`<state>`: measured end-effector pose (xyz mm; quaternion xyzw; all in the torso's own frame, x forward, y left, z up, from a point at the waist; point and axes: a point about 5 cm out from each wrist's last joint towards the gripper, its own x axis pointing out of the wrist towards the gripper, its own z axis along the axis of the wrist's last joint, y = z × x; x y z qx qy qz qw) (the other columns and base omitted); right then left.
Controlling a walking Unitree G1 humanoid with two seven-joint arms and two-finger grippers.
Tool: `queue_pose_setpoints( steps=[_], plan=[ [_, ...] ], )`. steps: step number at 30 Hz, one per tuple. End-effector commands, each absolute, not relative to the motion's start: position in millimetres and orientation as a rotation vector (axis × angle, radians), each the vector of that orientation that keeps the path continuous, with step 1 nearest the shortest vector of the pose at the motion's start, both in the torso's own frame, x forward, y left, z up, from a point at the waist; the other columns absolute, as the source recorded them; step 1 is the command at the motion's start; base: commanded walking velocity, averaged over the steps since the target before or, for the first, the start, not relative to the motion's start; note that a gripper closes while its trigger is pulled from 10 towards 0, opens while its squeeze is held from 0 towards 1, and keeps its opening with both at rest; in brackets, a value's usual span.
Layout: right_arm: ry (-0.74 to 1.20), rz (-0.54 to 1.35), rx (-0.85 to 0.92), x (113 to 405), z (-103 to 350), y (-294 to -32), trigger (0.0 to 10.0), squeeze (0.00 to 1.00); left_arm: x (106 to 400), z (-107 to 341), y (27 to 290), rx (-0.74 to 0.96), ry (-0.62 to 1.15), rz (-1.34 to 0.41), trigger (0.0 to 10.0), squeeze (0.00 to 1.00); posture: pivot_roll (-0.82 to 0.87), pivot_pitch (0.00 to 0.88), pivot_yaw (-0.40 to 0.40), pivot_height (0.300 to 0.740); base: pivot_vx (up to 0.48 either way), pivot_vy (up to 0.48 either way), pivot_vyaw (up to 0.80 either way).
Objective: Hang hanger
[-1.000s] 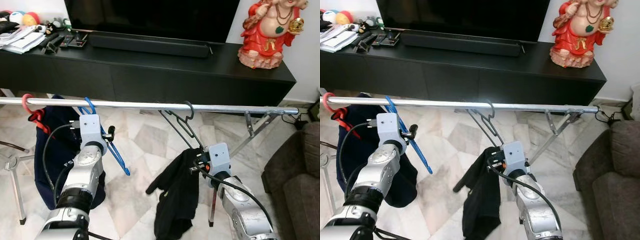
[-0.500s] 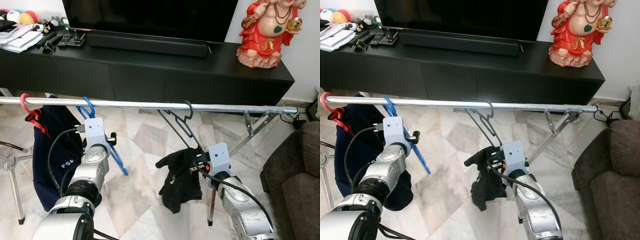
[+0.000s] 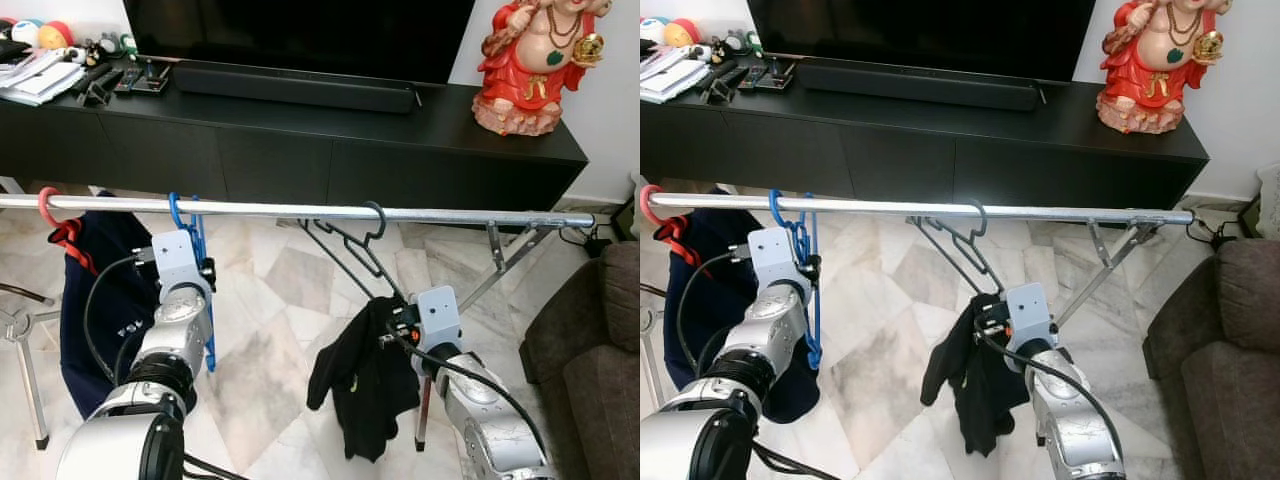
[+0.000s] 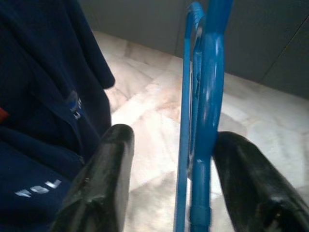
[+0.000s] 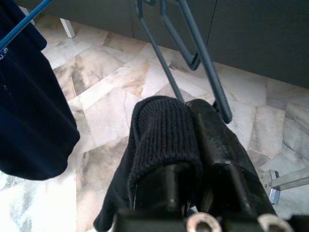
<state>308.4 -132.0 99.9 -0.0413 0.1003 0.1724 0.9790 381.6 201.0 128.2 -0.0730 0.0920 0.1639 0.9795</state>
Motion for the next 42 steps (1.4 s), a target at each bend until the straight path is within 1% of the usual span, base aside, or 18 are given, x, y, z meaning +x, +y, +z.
queue_pose_setpoints(
  steps=[1, 15, 22, 40, 41, 42],
  plan=[
    [0.167, 0.34, -0.089, 308.1, 105.9, -133.8, 10.0, 0.0, 382.6, 127.7, 197.2, -0.21, 0.188, 0.314, 0.0, 0.0, -0.01, 0.166, -0.033, 0.74, 0.0, 0.0, 0.0],
    [0.167, 0.344, -0.088, 307.6, 104.9, -132.6, 10.0, 0.0, 384.9, 131.6, 195.7, -0.206, 0.165, 0.268, 0.0, 0.0, -0.01, 0.147, -0.034, 0.74, 0.0, 0.0, 0.0],
    [0.17, 0.35, -0.081, 306.9, 103.6, -130.5, 10.0, 0.0, 385.0, 132.9, 198.7, -0.175, 0.168, 0.277, 0.0, 0.0, 0.0, 0.154, -0.035, 0.74, 0.0, 0.0, 0.0],
    [0.177, 0.341, -0.078, 306.8, 102.3, -132.9, 10.0, 0.0, 384.9, 131.6, 198.1, -0.168, 0.182, 0.285, 0.0, 0.0, 0.0, 0.164, -0.033, 0.74, 0.0, 0.0, 0.0],
    [0.177, 0.34, -0.076, 306.8, 102.2, -132.8, 10.0, 0.0, 384.5, 133.7, 199.5, -0.127, 0.162, 0.28, 0.0, 0.0, 0.0, 0.165, -0.034, 0.74, 0.0, 0.0, 0.0],
    [0.177, 0.34, -0.076, 306.8, 102.2, -132.8, 10.0, 0.0, 384.5, 133.7, 199.5, -0.127, 0.162, 0.28, 0.0, 0.0, 0.0, 0.165, -0.034, 0.74, 0.0, 0.0, 0.0]
  ],
)
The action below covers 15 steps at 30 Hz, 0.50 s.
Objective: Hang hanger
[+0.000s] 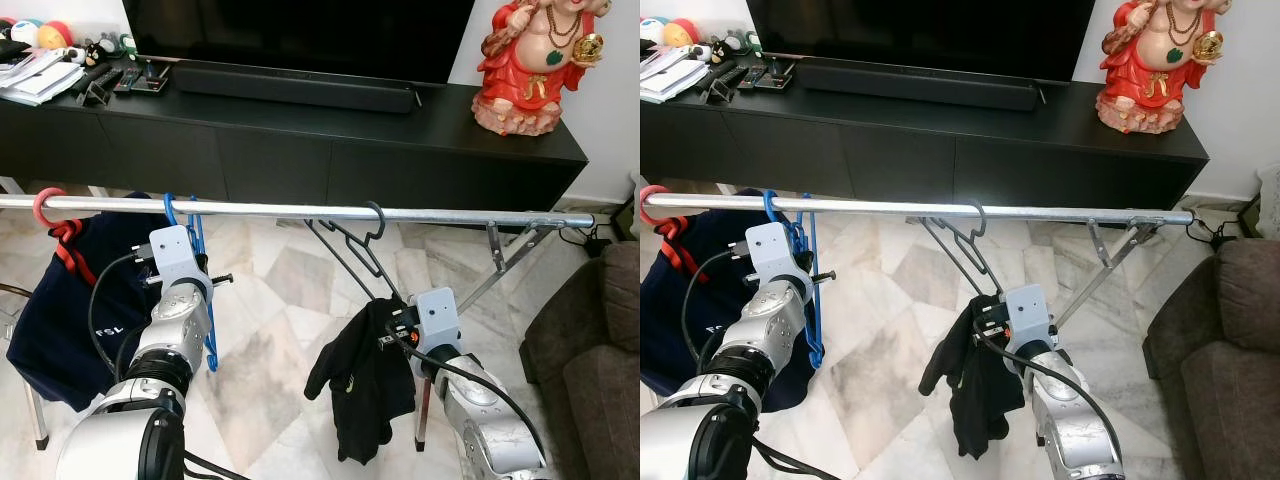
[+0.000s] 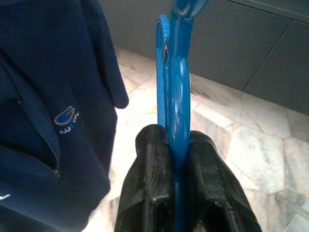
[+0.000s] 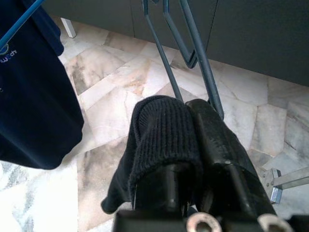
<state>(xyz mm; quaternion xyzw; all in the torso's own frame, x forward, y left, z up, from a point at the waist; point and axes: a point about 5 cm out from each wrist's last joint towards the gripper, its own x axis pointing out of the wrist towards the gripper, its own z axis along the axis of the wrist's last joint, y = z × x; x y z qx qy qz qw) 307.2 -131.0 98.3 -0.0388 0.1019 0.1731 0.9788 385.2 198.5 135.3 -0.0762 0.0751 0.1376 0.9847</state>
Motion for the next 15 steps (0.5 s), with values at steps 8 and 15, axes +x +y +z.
queue_pose_setpoints(
  steps=[8, 15],
  plan=[
    [0.178, 0.339, -0.062, 307.6, 101.6, -130.2, 10.0, 0.0, 377.0, 143.6, 202.1, 0.021, 0.059, 0.194, 0.0, 0.0, 0.01, 0.173, -0.03, 0.74, 0.0, 0.0, 0.0],
    [0.181, 0.333, -0.058, 306.1, 100.2, -131.4, 10.0, 0.0, 338.6, 145.7, 207.9, 0.151, -0.026, 0.035, 0.0, 0.0, 0.02, 0.181, -0.023, 0.74, 0.0, 0.0, 0.0]
  ],
)
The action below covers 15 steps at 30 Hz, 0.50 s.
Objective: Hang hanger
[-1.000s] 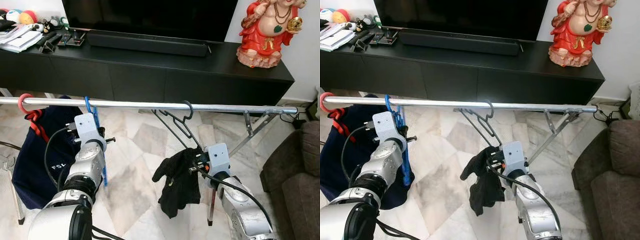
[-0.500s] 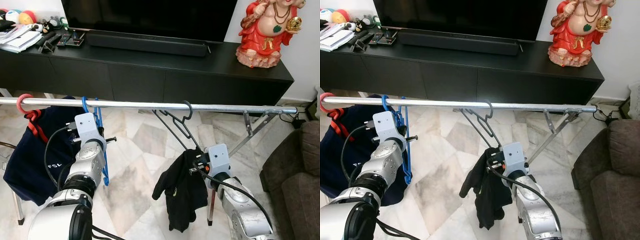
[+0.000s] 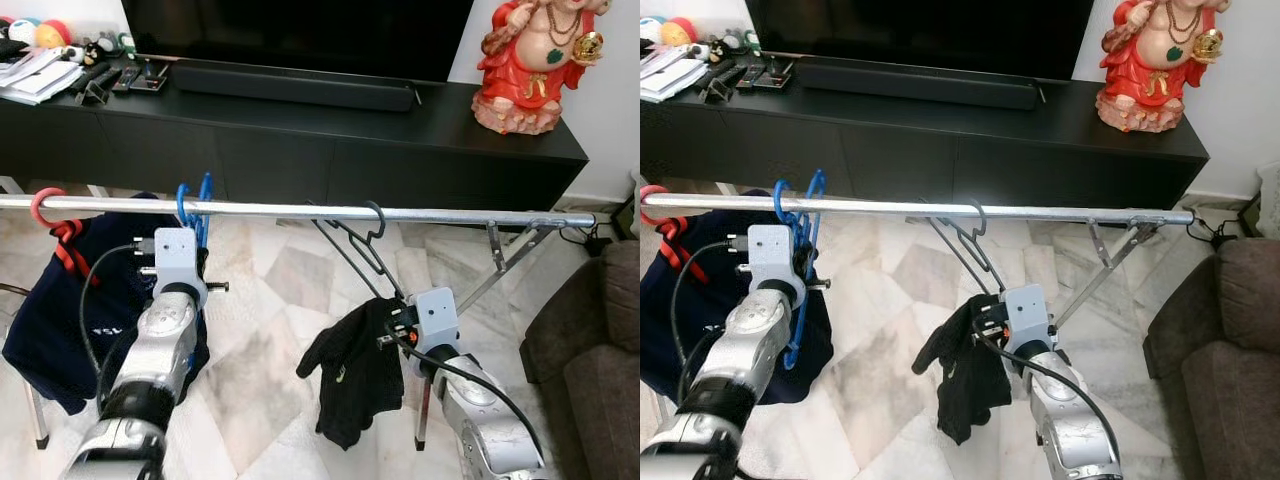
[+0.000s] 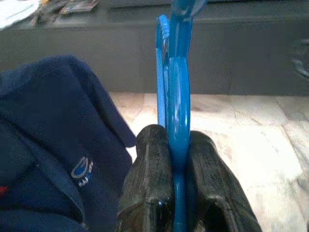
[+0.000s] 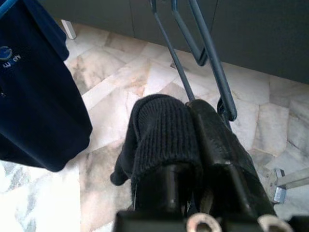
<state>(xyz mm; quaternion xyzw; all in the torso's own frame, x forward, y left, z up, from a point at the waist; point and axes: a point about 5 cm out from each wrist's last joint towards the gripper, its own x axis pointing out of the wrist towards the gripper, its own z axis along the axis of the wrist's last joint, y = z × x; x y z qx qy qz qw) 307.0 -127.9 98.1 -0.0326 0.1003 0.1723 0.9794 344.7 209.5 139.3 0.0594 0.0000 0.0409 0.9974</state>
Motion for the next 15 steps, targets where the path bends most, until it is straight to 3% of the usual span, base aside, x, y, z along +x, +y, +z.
queue_pose_setpoints(
  steps=[1, 7, 8, 9, 15],
  plan=[
    [0.182, 0.332, -0.057, 305.9, 100.1, -131.7, 10.0, 0.0, 334.9, 146.3, 208.6, 0.159, -0.034, 0.025, 0.0, 0.0, 0.02, 0.182, -0.023, 0.74, 0.0, 0.0, 0.0],
    [0.189, 0.333, -0.054, 305.4, 98.0, -132.1, 10.0, 0.0, 305.4, 144.0, 208.0, 0.182, -0.067, -0.061, 0.0, 0.0, 0.04, 0.184, -0.025, 0.74, 0.0, 0.0, 0.0],
    [0.19, 0.332, -0.054, 305.7, 98.1, -132.2, 10.0, 0.0, 294.5, 135.3, 208.5, 0.153, -0.055, -0.035, 6.1, 0.0, 0.04, 0.184, -0.028, 0.74, 0.0, 0.0, 0.0],
    [0.19, 0.331, -0.054, 305.9, 98.1, -132.4, 10.0, 0.0, 288.5, 129.6, 207.0, 0.122, -0.047, -0.023, 10.0, 0.0, 0.04, 0.184, -0.028, 0.74, 0.0, 0.0, 0.0],
    [0.197, 0.319, -0.057, 306.7, 97.3, -135.4, 10.0, 0.0, 263.5, 105.6, 185.5, 0.059, 0.03, -0.07, 10.0, 0.0, 0.03, 0.181, -0.035, 0.74, 0.0, 0.0, 0.0]
  ],
)
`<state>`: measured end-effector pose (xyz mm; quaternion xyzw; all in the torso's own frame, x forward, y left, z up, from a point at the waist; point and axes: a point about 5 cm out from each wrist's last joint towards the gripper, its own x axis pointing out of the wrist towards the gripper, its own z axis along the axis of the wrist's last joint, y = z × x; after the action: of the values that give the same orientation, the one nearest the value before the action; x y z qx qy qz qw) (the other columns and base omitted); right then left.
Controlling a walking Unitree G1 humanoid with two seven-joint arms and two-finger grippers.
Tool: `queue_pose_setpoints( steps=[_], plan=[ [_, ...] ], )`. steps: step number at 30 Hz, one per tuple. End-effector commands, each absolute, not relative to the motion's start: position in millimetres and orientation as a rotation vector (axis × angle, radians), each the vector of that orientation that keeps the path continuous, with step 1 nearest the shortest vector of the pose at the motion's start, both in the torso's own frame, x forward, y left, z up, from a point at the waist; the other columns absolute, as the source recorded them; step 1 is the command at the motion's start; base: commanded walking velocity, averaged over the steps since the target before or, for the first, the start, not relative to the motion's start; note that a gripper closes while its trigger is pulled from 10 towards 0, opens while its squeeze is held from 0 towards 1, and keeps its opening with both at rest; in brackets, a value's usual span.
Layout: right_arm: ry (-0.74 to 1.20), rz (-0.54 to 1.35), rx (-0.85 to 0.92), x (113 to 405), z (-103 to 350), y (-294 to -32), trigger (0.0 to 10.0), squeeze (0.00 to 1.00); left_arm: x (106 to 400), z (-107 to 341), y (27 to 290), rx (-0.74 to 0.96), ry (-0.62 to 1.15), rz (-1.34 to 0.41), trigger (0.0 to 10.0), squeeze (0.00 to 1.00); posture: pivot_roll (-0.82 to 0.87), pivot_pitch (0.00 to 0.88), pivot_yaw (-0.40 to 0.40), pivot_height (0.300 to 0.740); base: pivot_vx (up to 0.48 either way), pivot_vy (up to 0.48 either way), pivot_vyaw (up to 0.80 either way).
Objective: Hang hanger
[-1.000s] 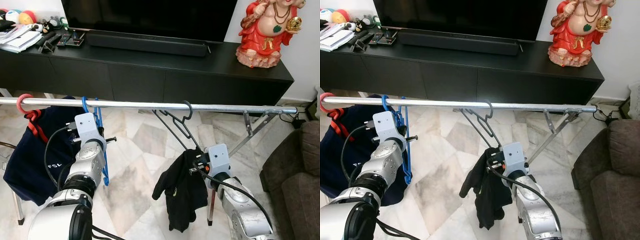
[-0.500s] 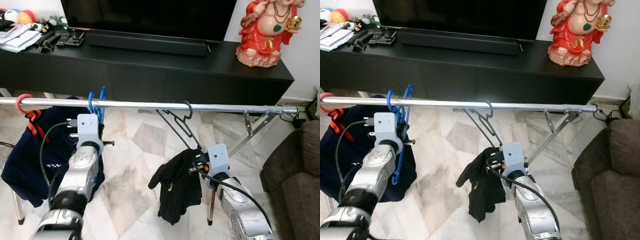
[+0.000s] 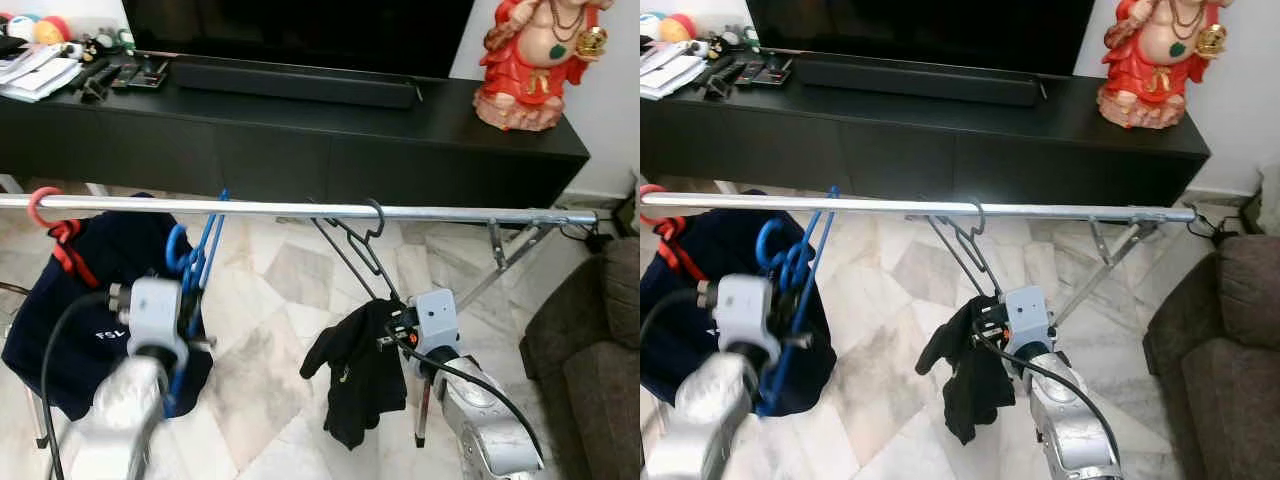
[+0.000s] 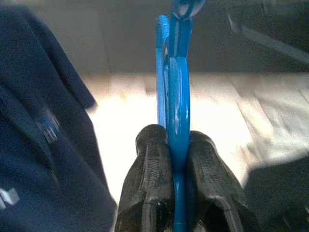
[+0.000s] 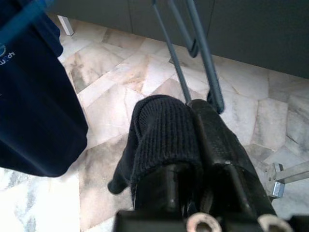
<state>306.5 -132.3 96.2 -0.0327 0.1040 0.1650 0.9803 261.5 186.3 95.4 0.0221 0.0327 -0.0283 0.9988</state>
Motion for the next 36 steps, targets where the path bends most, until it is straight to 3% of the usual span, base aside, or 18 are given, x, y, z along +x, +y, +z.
queue_pose_setpoints(
  steps=[1, 7, 31, 36],
  plan=[
    [0.202, 0.303, -0.048, 306.4, 96.9, -138.1, 10.0, 0.0, 258.8, 98.8, 181.2, 0.031, 0.06, -0.047, 10.0, 0.0, 0.03, 0.18, -0.035, 0.74, 0.0, 0.0, 0.0],
    [0.226, 0.245, 0.017, 304.3, 90.8, -145.8, 10.0, 0.0, 256.3, 96.6, 174.4, -0.019, 0.095, -0.044, 10.0, 0.0, 0.03, 0.177, -0.038, 0.74, 0.0, 0.125, 0.0],
    [0.288, 0.19, 0.073, 298.2, 73.9, -148.4, 10.0, 0.0, 256.2, 104.6, 169.8, -0.009, 0.1, -0.086, 10.0, 0.0, 0.03, 0.158, -0.025, 0.74, 0.0, 0.47, 0.0],
    [0.305, 0.186, 0.072, 298.1, 72.0, -148.4, 10.0, 0.0, 255.4, 106.6, 168.4, -0.012, 0.083, -0.1, 10.0, 0.0, 0.03, 0.165, -0.027, 0.74, 0.0, 0.0, -0.64]
  ],
)
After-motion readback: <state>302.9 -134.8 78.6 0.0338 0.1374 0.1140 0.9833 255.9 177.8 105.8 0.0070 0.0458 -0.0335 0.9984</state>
